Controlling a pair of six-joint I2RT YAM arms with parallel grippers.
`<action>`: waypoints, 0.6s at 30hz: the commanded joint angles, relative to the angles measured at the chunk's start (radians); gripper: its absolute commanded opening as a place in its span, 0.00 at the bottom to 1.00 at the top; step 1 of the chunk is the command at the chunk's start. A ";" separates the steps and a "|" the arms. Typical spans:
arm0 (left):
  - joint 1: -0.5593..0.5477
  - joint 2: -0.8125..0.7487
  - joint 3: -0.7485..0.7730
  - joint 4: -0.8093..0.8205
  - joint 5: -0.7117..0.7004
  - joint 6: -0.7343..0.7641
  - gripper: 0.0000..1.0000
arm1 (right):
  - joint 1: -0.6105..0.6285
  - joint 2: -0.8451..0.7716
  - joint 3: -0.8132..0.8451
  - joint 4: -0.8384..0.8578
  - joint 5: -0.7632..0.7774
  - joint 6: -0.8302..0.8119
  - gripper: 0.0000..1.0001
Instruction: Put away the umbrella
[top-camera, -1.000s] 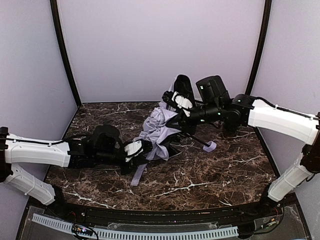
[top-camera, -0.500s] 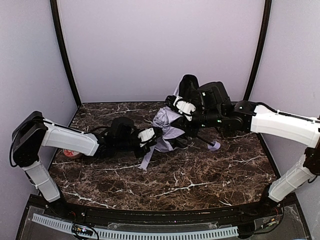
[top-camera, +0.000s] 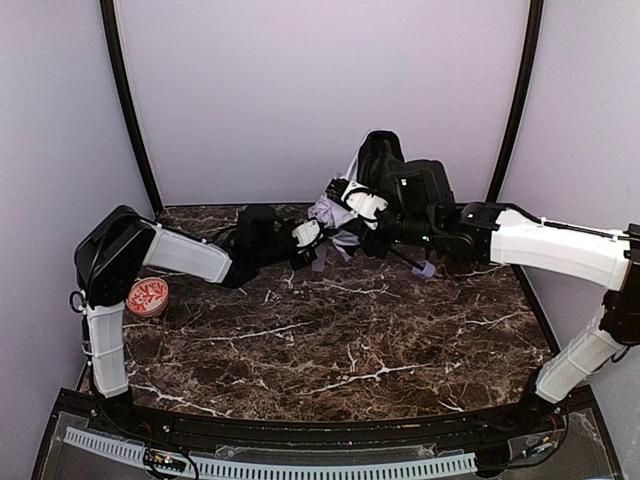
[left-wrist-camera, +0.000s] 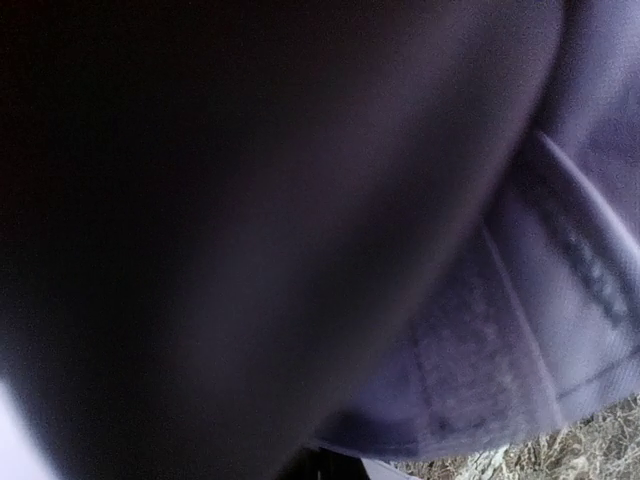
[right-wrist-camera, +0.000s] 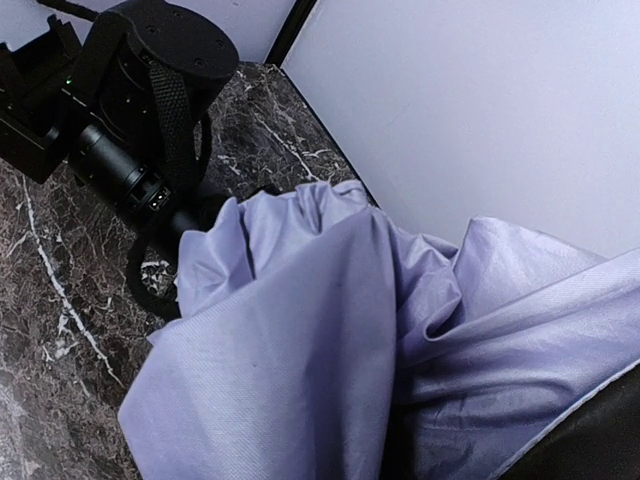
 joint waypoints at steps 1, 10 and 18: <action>0.040 0.062 -0.023 0.106 -0.009 0.089 0.00 | 0.020 -0.069 -0.059 0.148 -0.092 0.046 0.00; 0.056 0.150 -0.113 0.216 -0.003 0.252 0.00 | 0.057 -0.011 -0.281 0.268 -0.090 0.252 0.00; 0.035 0.143 -0.263 0.276 0.018 0.459 0.00 | 0.094 0.079 -0.421 0.365 -0.160 0.390 0.32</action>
